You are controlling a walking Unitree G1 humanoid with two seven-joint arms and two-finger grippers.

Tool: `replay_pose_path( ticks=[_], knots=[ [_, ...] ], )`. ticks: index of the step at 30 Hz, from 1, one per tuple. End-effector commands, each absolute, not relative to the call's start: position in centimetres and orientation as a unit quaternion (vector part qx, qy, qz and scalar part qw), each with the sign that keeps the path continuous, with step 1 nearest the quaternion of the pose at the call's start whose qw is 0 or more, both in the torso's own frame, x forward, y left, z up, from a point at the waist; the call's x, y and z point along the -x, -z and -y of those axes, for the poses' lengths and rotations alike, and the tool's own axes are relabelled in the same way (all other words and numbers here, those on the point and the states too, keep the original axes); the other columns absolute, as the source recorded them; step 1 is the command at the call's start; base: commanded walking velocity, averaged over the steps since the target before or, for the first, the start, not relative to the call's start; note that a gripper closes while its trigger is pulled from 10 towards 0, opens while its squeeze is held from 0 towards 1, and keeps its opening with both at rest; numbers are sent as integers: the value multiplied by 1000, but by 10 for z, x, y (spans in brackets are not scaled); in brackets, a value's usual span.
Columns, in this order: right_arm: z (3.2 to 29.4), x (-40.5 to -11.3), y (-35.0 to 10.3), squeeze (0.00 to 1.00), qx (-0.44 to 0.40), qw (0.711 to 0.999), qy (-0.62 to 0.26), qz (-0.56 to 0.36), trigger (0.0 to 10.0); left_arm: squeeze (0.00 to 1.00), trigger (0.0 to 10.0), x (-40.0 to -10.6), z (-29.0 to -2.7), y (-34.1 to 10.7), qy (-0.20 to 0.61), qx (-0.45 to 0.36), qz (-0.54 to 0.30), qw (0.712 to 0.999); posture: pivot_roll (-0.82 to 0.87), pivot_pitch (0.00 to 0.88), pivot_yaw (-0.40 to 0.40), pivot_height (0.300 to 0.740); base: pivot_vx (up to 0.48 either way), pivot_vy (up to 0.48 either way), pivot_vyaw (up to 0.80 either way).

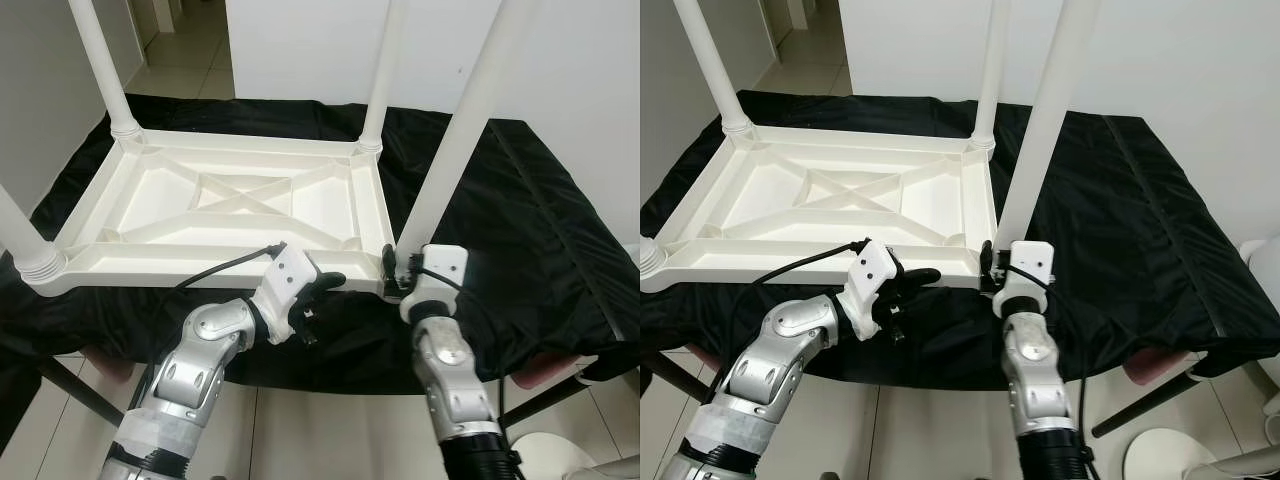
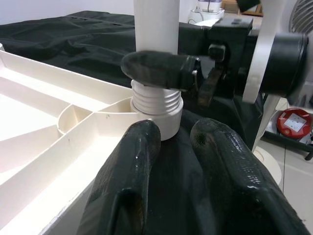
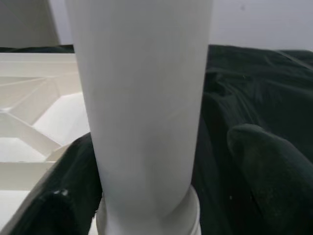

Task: Building children table

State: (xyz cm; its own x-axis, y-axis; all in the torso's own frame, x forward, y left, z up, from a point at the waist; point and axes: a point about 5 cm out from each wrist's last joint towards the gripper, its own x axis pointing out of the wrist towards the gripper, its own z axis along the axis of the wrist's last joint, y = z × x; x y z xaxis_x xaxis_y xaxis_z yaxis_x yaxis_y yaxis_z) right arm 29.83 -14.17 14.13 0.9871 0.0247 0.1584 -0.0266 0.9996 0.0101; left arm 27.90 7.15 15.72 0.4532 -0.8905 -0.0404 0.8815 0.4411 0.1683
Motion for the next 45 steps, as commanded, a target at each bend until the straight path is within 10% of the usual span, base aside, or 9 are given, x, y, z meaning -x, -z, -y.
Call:
replay_pose_path(
  ticks=[1, 4, 5, 26, 31, 32, 43, 44, 45],
  knots=[
    [143, -296, -140, 1000, -13, 997, -21, 74, 10000, 0, 10000, -280, -70, -154, 507, -78, 19, 858, -12, 60, -26, 740, 0, 0, 0],
    [148, -296, -139, 714, -1, 996, -48, 70, 10000, 0, 10000, -281, -70, -154, 507, -79, 19, 858, -13, 60, -26, 740, 0, 0, 0],
    [153, -297, -135, 0, 7, 995, -85, 57, 10000, 0, 10000, -281, -70, -154, 506, -79, 20, 858, -11, 59, -27, 740, 0, 0, 0],
    [170, -334, -145, 0, 94, 953, -287, 30, 10000, 0, 10000, -283, -68, -158, 507, -77, 27, 858, 3, 53, -35, 740, 0, 0, 0],
    [170, -338, -144, 0, 103, 946, -307, 20, 3804, 0, 10000, -283, -68, -158, 505, -77, 28, 859, 9, 53, -42, 740, 0, 0, 0],
    [172, -340, -142, 0, 102, 943, -315, 15, 0, 0, 10000, -282, -68, -158, 502, -76, 29, 861, 12, 54, -46, 740, 0, 0, 0],
    [177, -338, -134, 0, 90, 942, -324, 3, 0, 0, 10000, -281, -68, -158, 500, -74, 30, 862, 7, 56, -51, 740, 0, 0, 0],
    [177, -338, -134, 0, 87, 944, -318, 2, 10000, 0, 10000, -282, -68, -158, 500, -74, 30, 862, 7, 56, -50, 740, 0, 0, 0],
    [176, -337, -134, 0, 83, 945, -316, 3, 10000, 0, 10000, -282, -68, -158, 500, -74, 31, 862, 6, 56, -51, 740, 0, 0, 0]
  ],
)
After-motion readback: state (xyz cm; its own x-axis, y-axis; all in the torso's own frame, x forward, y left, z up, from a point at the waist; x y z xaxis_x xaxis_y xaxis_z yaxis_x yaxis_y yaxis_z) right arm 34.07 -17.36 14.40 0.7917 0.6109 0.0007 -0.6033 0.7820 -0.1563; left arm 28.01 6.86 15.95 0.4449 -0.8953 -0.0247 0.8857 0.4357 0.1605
